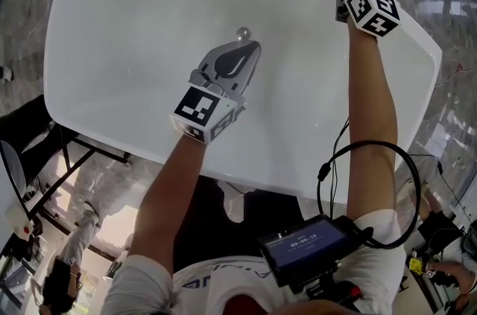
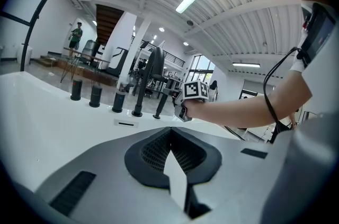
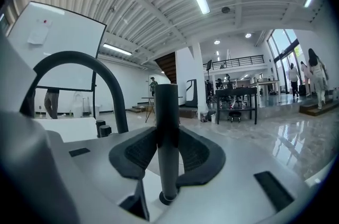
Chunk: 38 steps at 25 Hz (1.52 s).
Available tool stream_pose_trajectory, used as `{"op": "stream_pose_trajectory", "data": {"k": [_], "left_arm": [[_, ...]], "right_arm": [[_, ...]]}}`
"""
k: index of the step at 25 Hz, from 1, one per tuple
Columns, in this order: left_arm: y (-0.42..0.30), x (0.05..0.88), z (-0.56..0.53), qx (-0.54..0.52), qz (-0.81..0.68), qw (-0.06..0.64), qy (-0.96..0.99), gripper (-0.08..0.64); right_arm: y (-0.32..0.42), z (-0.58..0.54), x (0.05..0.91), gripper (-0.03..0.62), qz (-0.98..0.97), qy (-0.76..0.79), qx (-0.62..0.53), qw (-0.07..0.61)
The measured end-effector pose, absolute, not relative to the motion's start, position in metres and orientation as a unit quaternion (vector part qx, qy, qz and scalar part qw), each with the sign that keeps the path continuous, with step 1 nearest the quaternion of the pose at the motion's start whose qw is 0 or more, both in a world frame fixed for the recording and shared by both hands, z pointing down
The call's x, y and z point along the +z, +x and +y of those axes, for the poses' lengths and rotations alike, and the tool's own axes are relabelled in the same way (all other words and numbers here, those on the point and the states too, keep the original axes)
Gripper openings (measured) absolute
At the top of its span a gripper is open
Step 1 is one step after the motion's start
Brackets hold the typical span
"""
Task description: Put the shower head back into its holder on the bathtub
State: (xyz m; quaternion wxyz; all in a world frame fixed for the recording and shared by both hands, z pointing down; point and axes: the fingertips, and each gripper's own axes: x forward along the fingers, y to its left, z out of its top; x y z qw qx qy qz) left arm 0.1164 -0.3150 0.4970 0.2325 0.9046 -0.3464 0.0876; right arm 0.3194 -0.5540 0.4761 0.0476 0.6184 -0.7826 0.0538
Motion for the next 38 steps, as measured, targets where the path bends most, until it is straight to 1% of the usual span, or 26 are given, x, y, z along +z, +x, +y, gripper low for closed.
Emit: {"op": "stream_pose_trajectory", "data": {"k": [9, 16, 19, 21, 23, 29, 35, 37, 38], "left_arm": [[0.119, 0.498, -0.31, 0.091, -0.333, 0.234, 0.909, 0.017], [0.118, 0.5, -0.303, 0.091, -0.331, 0.243, 0.907, 0.017], [0.118, 0.501, -0.299, 0.093, -0.328, 0.244, 0.908, 0.017], [0.117, 0.503, -0.3, 0.096, -0.327, 0.244, 0.908, 0.017], [0.115, 0.504, -0.301, 0.096, -0.329, 0.243, 0.908, 0.017], [0.113, 0.486, -0.288, 0.092, -0.337, 0.232, 0.908, 0.017], [0.117, 0.464, -0.261, 0.091, -0.346, 0.228, 0.906, 0.017], [0.124, 0.453, -0.249, 0.088, -0.347, 0.226, 0.906, 0.017], [0.127, 0.446, -0.244, 0.085, -0.348, 0.223, 0.907, 0.017]], "right_arm": [[0.319, -0.561, 0.497, 0.129, -0.778, 0.62, 0.064, 0.07], [0.318, -0.559, 0.494, 0.13, -0.777, 0.622, 0.061, 0.074], [0.316, -0.557, 0.493, 0.132, -0.784, 0.614, 0.066, 0.062], [0.317, -0.557, 0.492, 0.175, -0.787, 0.612, 0.064, 0.056], [0.32, -0.554, 0.488, 0.187, -0.783, 0.617, 0.056, 0.055], [0.332, -0.515, 0.452, 0.192, -0.773, 0.632, 0.039, 0.022], [0.32, -0.452, 0.396, 0.19, -0.795, 0.607, 0.014, 0.01], [0.318, -0.426, 0.378, 0.175, -0.804, 0.594, 0.014, 0.007], [0.318, -0.413, 0.369, 0.154, -0.808, 0.59, 0.011, 0.007]]}}
